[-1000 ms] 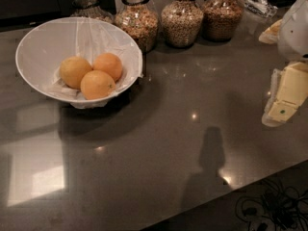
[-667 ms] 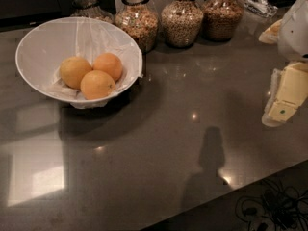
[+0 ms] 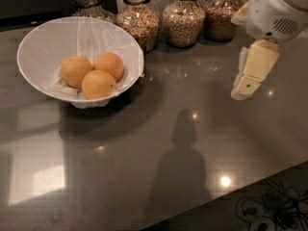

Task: Pick orange from white bowl

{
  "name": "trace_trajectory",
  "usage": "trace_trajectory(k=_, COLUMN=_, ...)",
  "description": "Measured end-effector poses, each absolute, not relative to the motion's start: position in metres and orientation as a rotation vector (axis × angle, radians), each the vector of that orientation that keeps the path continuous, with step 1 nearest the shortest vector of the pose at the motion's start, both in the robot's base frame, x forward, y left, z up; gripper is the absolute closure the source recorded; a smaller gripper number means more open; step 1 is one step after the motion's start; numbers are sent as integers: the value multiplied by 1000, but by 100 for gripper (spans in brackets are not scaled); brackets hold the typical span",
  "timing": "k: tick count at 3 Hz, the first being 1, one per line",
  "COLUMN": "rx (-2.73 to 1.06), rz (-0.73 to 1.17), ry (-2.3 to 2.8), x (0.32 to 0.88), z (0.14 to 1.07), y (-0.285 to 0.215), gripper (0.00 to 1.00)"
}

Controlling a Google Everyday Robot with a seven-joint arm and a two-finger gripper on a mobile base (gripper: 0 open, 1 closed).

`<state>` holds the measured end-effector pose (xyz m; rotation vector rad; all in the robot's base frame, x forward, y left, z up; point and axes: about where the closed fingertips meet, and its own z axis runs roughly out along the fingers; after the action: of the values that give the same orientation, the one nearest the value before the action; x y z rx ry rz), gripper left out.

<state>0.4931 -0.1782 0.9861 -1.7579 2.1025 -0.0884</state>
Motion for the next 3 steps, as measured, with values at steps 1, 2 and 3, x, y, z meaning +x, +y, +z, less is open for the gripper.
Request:
trace_trajectory(k=1, rx=-1812, rz=-94, ry=2010, x=535, z=997, y=-139, gripper=0)
trace_trajectory(k=2, rx=-1887, rz=-99, ry=1879, x=552, z=1009, y=-91, gripper=0)
trace_trajectory(k=3, rx=-1887, rz=-99, ry=1879, x=552, z=1009, y=-91, gripper=0)
